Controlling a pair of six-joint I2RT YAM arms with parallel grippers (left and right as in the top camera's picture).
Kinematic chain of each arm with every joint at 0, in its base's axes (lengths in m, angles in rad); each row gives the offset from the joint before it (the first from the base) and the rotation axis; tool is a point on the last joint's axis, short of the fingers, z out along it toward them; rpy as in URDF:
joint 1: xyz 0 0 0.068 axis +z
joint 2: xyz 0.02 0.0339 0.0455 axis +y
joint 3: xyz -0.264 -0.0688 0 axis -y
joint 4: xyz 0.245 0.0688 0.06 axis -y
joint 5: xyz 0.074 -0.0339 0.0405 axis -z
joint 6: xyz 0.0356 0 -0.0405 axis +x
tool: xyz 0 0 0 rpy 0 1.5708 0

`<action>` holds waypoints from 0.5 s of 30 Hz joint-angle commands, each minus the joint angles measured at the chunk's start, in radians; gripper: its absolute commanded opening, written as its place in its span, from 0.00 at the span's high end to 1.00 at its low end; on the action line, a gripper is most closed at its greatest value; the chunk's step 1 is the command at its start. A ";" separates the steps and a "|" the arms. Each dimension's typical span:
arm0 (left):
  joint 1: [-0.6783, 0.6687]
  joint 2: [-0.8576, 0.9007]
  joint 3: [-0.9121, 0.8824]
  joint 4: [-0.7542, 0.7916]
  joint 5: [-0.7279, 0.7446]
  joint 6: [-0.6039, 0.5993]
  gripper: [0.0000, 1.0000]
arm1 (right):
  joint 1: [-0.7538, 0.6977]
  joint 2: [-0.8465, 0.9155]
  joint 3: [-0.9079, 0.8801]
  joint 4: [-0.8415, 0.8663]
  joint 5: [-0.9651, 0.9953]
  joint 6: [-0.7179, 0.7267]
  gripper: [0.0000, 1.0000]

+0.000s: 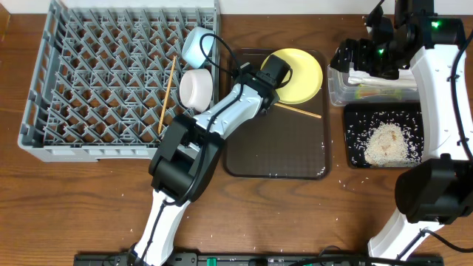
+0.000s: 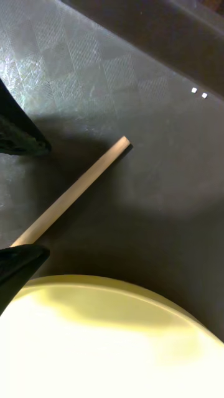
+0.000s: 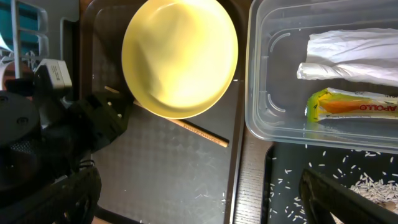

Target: Sort waste into correct bins and load items into the dishwasher

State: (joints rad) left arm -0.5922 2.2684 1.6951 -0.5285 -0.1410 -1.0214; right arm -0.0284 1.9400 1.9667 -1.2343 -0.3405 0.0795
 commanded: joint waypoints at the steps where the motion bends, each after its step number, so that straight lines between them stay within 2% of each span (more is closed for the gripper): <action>1: 0.009 0.049 -0.032 -0.067 0.075 -0.008 0.51 | 0.015 -0.004 0.001 0.000 -0.003 0.002 0.01; 5: 0.009 0.049 -0.042 -0.104 0.113 0.007 0.51 | 0.015 -0.004 0.001 0.000 -0.003 0.002 0.01; 15: 0.061 0.050 -0.042 -0.005 0.112 0.032 0.54 | 0.015 -0.004 0.001 0.000 -0.003 0.002 0.01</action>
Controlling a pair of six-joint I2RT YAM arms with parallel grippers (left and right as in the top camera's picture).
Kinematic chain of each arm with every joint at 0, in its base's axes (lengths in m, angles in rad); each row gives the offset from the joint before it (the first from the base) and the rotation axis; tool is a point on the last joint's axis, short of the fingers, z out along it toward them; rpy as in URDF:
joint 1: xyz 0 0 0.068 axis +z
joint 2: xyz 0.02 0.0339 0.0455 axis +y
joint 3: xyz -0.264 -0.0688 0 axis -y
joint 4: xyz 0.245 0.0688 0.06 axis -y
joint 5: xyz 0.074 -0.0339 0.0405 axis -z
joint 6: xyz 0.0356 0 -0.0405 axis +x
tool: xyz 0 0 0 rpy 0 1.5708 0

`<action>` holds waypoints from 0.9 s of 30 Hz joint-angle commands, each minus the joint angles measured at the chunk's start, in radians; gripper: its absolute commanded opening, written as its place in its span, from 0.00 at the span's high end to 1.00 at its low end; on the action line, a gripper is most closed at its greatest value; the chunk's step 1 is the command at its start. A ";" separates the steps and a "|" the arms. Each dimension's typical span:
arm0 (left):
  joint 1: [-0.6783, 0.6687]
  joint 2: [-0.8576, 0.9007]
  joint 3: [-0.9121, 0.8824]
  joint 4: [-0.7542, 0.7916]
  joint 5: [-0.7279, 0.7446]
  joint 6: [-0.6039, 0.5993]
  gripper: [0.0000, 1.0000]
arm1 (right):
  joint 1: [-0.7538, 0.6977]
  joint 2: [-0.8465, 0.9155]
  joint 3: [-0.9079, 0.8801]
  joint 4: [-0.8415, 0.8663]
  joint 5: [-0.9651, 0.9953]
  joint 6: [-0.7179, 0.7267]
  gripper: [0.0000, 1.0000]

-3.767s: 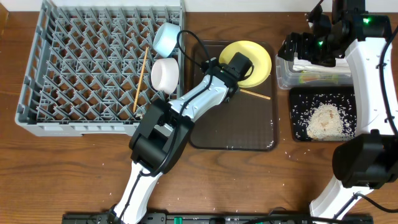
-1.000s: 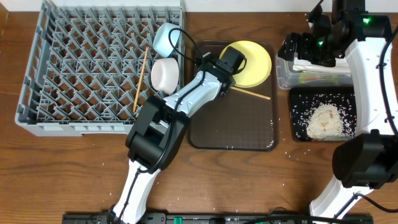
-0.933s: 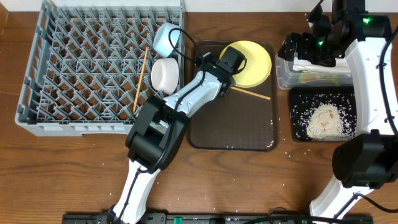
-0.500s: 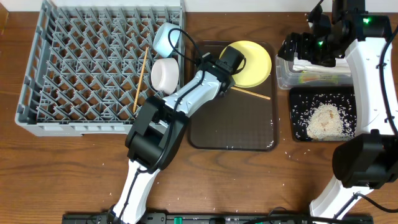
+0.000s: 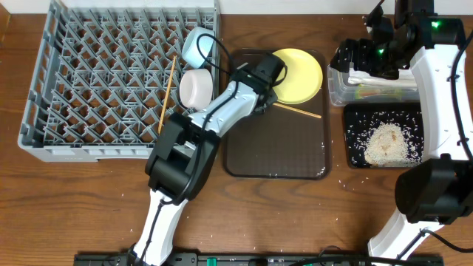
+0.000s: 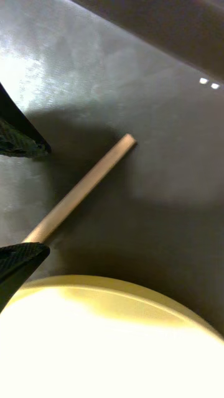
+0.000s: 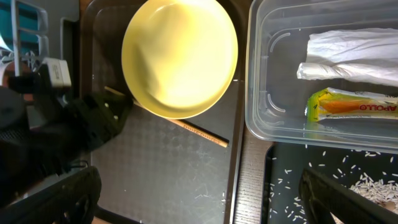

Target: Sort waste into correct bins and load items into the dishwasher

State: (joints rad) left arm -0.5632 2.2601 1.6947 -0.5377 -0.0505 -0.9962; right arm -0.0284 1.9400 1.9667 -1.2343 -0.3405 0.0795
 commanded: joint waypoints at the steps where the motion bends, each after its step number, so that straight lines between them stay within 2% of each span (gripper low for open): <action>1: 0.035 0.058 -0.042 0.006 0.004 0.007 0.54 | 0.015 -0.004 0.001 0.000 -0.003 0.002 0.01; 7: 0.036 0.090 -0.042 0.020 -0.031 0.008 0.54 | 0.015 -0.004 0.001 0.000 -0.003 0.002 0.01; 15: 0.037 0.184 -0.042 0.021 0.071 0.008 0.55 | 0.015 -0.004 0.001 0.000 -0.003 0.002 0.01; 19: 0.037 0.185 -0.042 -0.051 0.134 0.059 0.70 | 0.015 -0.004 0.001 0.000 -0.003 0.002 0.01; 27: 0.037 0.185 -0.042 -0.214 0.160 0.176 0.72 | 0.018 -0.004 0.001 0.000 -0.003 0.002 0.01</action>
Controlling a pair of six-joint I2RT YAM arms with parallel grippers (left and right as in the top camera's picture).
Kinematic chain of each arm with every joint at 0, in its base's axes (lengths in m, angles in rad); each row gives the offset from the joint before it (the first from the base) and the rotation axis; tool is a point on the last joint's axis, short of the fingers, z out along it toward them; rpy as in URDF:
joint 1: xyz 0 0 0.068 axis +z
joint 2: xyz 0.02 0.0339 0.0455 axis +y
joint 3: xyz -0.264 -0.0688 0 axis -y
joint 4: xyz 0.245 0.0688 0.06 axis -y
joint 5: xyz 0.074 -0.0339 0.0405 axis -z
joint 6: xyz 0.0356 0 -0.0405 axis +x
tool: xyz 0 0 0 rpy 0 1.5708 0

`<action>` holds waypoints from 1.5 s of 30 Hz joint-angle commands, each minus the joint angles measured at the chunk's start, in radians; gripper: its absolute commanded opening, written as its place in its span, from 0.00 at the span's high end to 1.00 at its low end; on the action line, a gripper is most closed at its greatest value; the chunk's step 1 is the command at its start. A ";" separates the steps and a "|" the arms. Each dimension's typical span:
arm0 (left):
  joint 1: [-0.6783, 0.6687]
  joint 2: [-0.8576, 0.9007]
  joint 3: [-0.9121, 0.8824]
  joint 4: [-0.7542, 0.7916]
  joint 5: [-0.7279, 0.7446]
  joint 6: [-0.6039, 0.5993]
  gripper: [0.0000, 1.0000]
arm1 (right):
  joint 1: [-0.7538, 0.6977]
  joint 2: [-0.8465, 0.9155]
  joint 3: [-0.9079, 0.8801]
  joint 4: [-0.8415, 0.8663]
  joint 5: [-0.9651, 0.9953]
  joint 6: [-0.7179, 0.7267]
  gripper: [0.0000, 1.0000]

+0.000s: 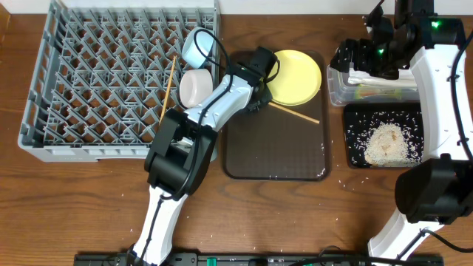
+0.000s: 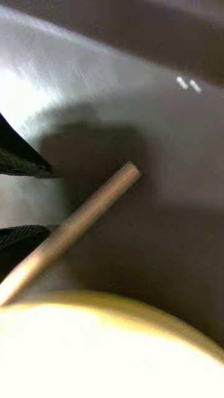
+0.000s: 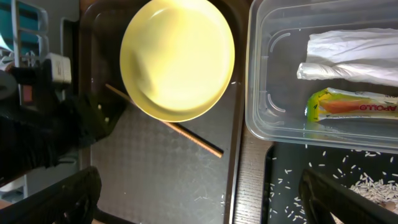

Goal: Sort waste into correct bins and load items into the dishwasher
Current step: 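Grasp the yellow plate rim with the left gripper and tilt it up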

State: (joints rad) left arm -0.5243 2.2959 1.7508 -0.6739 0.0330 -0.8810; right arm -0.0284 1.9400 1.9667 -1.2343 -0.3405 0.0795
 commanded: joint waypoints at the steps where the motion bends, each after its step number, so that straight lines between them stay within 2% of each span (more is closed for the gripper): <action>1: -0.002 0.148 -0.098 -0.080 0.092 0.077 0.76 | 0.017 -0.004 0.001 0.000 -0.003 0.002 0.01; 4: 0.003 0.143 -0.074 -0.108 0.121 0.107 0.85 | 0.011 -0.004 0.001 0.000 -0.003 0.002 0.01; 10: 0.040 0.057 0.025 -0.239 0.143 0.264 0.83 | 0.018 -0.004 0.001 0.000 -0.004 0.002 0.01; 13: 0.054 -0.023 0.032 -0.246 0.143 0.328 0.68 | 0.036 -0.004 0.001 0.000 -0.003 0.002 0.01; 14: 0.057 -0.047 0.032 -0.245 0.143 0.336 0.60 | 0.036 -0.004 0.001 0.000 -0.003 0.002 0.01; 19: 0.066 -0.150 0.032 -0.191 0.148 0.409 0.50 | 0.032 -0.004 0.001 0.000 -0.003 0.002 0.01; 22: 0.071 -0.165 0.032 -0.108 0.221 0.470 0.46 | 0.038 -0.004 0.001 0.000 -0.004 0.002 0.01; 29: 0.133 -0.130 0.032 0.024 0.331 0.449 0.43 | 0.035 -0.004 0.001 0.000 -0.003 0.002 0.01; 45: 0.159 -0.048 0.032 0.201 0.324 0.389 0.43 | 0.049 -0.004 0.000 0.000 -0.003 0.002 0.01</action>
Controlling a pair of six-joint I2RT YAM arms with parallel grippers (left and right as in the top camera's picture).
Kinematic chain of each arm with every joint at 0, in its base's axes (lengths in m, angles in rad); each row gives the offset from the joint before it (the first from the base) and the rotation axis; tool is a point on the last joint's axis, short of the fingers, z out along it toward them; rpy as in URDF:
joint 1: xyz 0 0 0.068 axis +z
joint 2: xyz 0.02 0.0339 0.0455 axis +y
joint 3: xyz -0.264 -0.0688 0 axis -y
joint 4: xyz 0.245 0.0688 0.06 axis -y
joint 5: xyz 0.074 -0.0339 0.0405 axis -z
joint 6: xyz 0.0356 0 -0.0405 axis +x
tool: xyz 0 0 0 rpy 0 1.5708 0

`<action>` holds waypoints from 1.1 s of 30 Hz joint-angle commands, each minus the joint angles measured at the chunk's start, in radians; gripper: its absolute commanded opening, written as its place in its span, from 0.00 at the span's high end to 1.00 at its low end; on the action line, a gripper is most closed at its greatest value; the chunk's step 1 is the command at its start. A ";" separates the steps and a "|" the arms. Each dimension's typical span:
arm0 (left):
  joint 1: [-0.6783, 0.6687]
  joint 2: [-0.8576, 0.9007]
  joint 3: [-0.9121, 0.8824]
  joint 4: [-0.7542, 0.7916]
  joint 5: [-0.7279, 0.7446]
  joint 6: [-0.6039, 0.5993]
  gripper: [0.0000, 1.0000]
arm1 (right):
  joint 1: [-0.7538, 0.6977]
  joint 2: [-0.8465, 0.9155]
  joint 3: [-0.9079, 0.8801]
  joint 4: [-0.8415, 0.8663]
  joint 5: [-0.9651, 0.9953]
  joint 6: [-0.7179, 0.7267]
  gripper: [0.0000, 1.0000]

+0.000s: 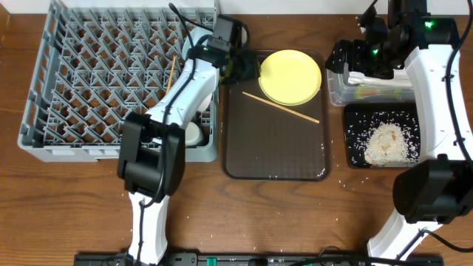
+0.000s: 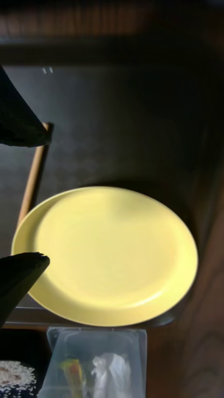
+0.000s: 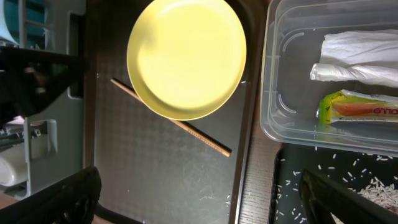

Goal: Sort waste into correct bins and load items into the dishwasher
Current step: 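Grasp the yellow plate rim with the left gripper and tilt it up, then carry the yellow plate to the dish rack and stand it upright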

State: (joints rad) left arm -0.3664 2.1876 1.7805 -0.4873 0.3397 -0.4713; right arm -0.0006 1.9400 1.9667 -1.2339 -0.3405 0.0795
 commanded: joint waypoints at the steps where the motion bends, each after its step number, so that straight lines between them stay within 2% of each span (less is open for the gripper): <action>1: 0.000 0.074 0.002 0.023 0.032 -0.021 0.43 | 0.021 -0.004 0.000 0.000 -0.003 0.002 0.01; 9: -0.044 0.143 0.002 0.074 0.041 -0.023 0.43 | 0.020 -0.004 0.000 0.000 -0.003 0.002 0.01; 20: -0.080 0.170 -0.003 0.116 -0.019 -0.023 0.44 | 0.021 -0.004 0.000 0.000 -0.003 0.002 0.01; 22: -0.082 0.187 -0.003 0.115 -0.019 -0.023 0.51 | 0.021 -0.004 0.000 0.000 -0.003 0.002 0.01; 25: -0.082 0.203 -0.005 0.111 -0.019 -0.023 0.69 | 0.021 -0.004 0.000 0.000 -0.003 0.002 0.01; 29: -0.082 0.204 -0.006 0.109 -0.027 -0.023 0.80 | 0.021 -0.004 0.000 0.000 -0.003 0.002 0.01; 31: -0.082 0.204 -0.006 0.109 -0.028 -0.024 0.92 | 0.020 -0.004 0.000 0.000 -0.003 0.002 0.01; 33: -0.082 0.204 -0.005 0.109 -0.032 -0.023 0.92 | 0.020 -0.004 0.000 0.000 -0.003 0.002 0.01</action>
State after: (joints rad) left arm -0.4473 2.3592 1.7809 -0.3664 0.3271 -0.4984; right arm -0.0006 1.9400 1.9667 -1.2343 -0.3405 0.0795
